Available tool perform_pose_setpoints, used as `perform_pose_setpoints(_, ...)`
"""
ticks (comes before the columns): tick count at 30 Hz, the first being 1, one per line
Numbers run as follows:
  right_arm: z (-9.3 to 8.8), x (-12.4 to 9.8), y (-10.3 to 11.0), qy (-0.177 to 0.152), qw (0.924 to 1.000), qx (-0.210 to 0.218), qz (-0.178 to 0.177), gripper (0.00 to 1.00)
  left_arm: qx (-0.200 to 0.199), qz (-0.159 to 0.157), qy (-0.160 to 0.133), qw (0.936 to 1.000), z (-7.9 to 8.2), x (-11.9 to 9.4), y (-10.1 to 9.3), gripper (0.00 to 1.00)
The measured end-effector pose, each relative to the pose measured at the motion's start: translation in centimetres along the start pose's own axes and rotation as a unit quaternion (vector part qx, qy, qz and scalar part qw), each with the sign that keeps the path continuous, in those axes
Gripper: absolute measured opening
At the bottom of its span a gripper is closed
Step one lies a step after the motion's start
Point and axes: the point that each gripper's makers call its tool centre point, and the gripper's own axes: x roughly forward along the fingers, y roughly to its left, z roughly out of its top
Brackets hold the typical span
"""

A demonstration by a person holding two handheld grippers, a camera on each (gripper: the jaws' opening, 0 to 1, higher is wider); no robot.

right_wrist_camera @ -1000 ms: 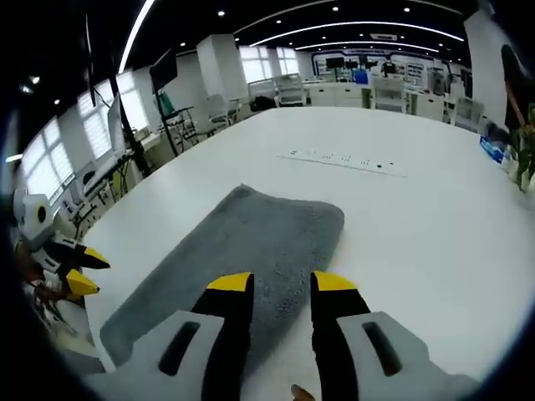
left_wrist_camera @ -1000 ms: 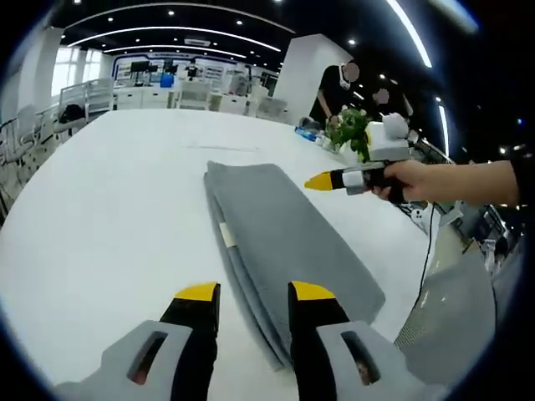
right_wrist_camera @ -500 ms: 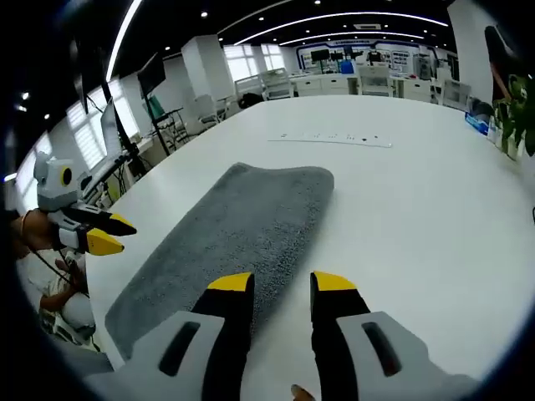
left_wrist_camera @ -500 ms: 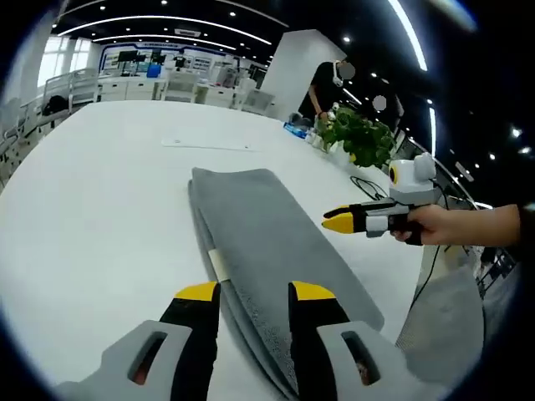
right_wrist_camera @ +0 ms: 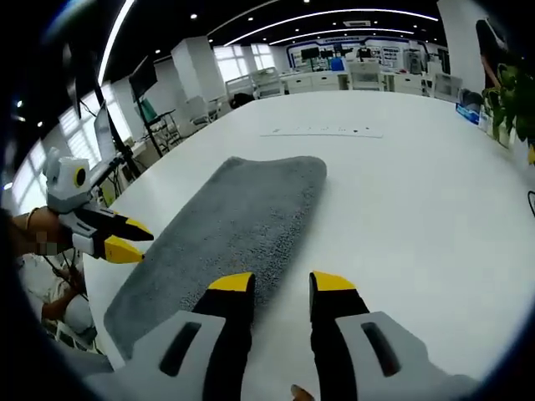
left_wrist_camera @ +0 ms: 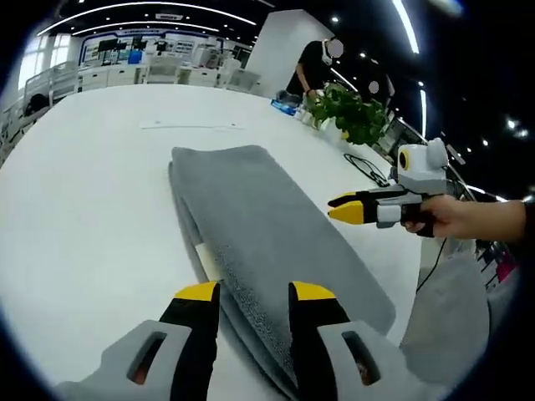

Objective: Fold the towel on the table until its edges align and the towel forms a compact rectangular stack.

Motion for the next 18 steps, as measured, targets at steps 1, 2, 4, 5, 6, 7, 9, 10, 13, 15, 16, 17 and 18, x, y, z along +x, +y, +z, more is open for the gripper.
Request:
perform_pose_setpoints(1, 0.0, 0.1, 0.0, -0.001, 1.0, 0.0, -0.001, 0.24, -0.005, -0.004, -0.004, 1.0, 0.2, 0.3, 0.0, 0.34)
perform_pose_setpoints(2, 0.0, 0.0, 0.0, -0.001, 1.0, 0.002, -0.003, 0.24, -0.007, -0.006, -0.004, 0.9999, 0.3, 0.6, -0.1, 0.34)
perform_pose_setpoints(4, 0.1, 0.1, 0.1, -0.003, 1.0, 0.005, -0.005, 0.24, -0.007, -0.007, 0.001, 1.0, 0.2, 1.1, -0.2, 0.35)
perform_pose_setpoints(5, 0.0, 0.2, 0.2, -0.003, 1.0, 0.005, -0.004, 0.23, -0.005, -0.002, 0.004, 1.0, 0.1, 1.3, -0.1, 0.35)
perform_pose_setpoints(6, 0.0, 0.3, 0.3, -0.002, 1.0, 0.004, -0.004, 0.23, -0.004, 0.014, 0.01, 0.9998, -0.2, 1.3, 0.5, 0.34)
perform_pose_setpoints(7, -0.1, 0.4, 0.4, 0.0, 1.0, 0.003, -0.003, 0.23, -0.002, 0.033, 0.01, 0.9994, -0.2, 1.3, 1.2, 0.34)
perform_pose_setpoints(9, -0.2, 0.6, 0.5, 0.002, 1.0, 0.002, -0.003, 0.23, -0.007, 0.057, 0.0, 0.9983, -0.1, 1.2, 2.2, 0.34)
perform_pose_setpoints(10, -0.2, 0.6, 0.5, 0.002, 1.0, 0.002, -0.003, 0.22, -0.018, 0.057, -0.006, 0.9982, -0.1, 1.2, 2.4, 0.34)
perform_pose_setpoints(13, -0.5, 0.9, 0.6, 0.005, 1.0, 0.002, -0.002, 0.21, -0.03, 0.06, -0.01, 0.9977, -0.3, 1.4, 2.8, 0.34)
perform_pose_setpoints(15, -1.1, 1.1, 0.5, 0.013, 0.9999, -0.004, -0.007, 0.21, -0.036, 0.073, -0.022, 0.9965, 0.0, 1.5, 3.4, 0.33)
perform_pose_setpoints(16, -1.1, 1.2, 0.6, 0.013, 0.9999, -0.003, -0.007, 0.2, -0.044, 0.076, -0.027, 0.9958, 0.2, 1.6, 3.6, 0.32)
perform_pose_setpoints(17, -1.3, 1.2, 0.6, 0.012, 0.9999, 0.0, -0.007, 0.2, -0.044, 0.079, -0.029, 0.9955, 0.2, 1.5, 3.7, 0.31)
perform_pose_setpoints(18, -1.4, 1.2, 0.6, 0.012, 0.9999, 0.0, -0.007, 0.19, -0.044, 0.081, -0.029, 0.9954, 0.2, 1.5, 3.7, 0.3)
